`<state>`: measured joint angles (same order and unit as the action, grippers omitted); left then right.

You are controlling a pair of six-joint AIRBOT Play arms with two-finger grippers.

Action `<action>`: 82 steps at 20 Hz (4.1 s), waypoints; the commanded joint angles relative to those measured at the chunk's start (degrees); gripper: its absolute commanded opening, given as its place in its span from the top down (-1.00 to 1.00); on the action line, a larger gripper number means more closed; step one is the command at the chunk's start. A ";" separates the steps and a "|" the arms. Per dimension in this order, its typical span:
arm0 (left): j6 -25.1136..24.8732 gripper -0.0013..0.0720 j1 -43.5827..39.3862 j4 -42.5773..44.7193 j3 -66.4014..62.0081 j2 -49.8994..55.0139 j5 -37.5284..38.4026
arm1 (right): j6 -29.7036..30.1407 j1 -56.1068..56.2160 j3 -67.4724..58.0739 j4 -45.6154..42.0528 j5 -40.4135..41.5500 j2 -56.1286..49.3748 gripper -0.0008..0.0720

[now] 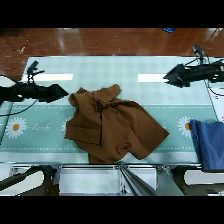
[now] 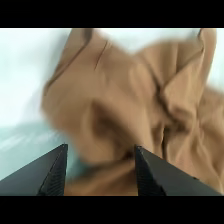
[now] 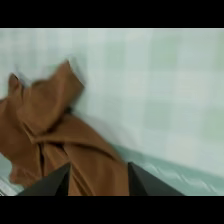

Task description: Fold the shirts.

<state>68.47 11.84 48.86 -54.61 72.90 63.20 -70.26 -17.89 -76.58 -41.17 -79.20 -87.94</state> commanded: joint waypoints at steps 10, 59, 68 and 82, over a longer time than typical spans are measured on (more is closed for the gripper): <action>3.39 -0.42 3.74 6.38 14.45 1.38 10.34 | 0.22 -10.47 38.05 -11.91 2.10 25.24 -0.16; 0.15 0.92 -6.32 -7.76 7.13 5.55 7.02 | -4.94 -1.81 -1.55 -2.71 13.31 -2.69 0.91; 0.17 0.92 -9.60 -7.78 7.13 5.55 2.97 | -10.62 -1.18 -7.98 -2.95 5.49 -13.22 -0.14; 0.15 0.92 -9.62 -7.76 7.13 5.55 2.80 | -7.93 12.66 33.55 -5.97 17.81 9.22 -0.14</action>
<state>68.60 2.26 41.10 -47.44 78.43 66.00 -78.81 -11.60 -47.66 -52.66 -68.38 -78.78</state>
